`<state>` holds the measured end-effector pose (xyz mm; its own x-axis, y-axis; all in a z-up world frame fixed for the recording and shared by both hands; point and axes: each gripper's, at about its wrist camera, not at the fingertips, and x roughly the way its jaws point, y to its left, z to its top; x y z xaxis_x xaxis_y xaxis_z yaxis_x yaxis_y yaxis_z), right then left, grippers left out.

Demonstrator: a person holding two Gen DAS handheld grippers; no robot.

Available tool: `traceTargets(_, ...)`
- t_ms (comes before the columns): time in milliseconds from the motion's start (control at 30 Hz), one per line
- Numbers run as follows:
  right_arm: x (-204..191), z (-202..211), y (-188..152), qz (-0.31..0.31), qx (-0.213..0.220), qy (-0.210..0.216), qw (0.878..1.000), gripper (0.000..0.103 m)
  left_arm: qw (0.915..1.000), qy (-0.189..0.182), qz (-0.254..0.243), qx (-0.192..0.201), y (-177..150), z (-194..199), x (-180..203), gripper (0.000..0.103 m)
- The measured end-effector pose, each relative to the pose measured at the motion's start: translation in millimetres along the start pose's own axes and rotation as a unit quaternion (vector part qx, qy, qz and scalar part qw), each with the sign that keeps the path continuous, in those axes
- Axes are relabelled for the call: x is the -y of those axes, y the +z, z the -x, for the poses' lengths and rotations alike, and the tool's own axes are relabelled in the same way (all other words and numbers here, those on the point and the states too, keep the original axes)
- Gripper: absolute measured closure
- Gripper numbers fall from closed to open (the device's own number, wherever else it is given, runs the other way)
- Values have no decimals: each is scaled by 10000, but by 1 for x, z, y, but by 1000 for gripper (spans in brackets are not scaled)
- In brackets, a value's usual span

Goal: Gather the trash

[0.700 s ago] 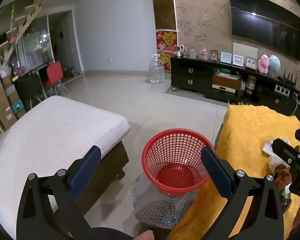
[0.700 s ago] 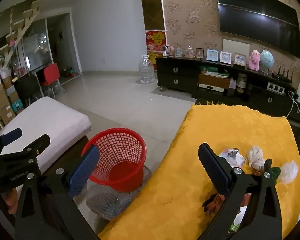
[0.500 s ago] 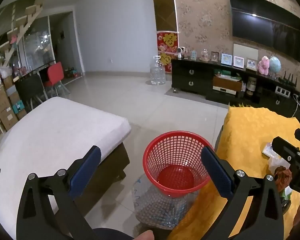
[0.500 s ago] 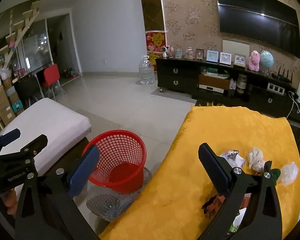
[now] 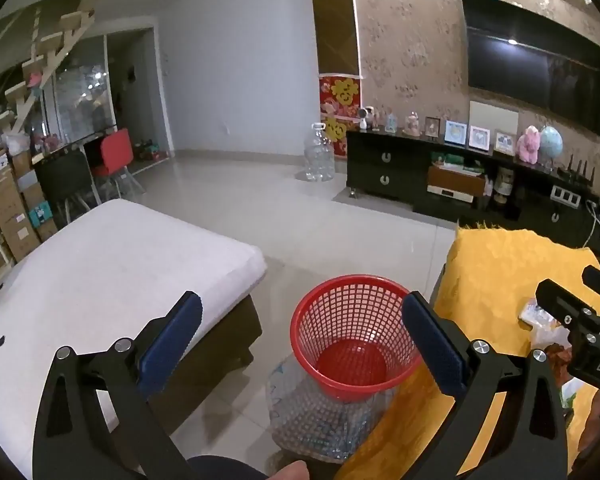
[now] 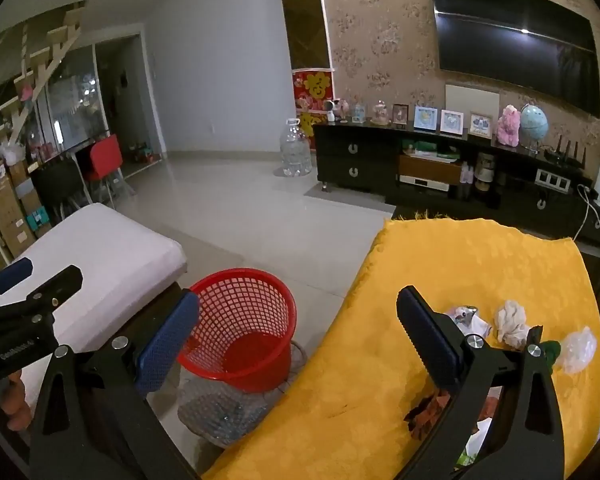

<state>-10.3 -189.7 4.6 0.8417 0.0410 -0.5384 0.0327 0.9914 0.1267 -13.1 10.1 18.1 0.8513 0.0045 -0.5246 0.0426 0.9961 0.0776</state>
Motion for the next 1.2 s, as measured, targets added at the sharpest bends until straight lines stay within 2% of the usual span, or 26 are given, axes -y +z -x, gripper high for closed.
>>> traceTargets(600,1,35,-7,-66,224,-137,9996,7,9997,-43,-32,256,-1,33,-2,6)
traceTargets(1200,-11,70,-23,-35,377,-221,9990,7,9988,-227,-89,415,-20,69,-9,6)
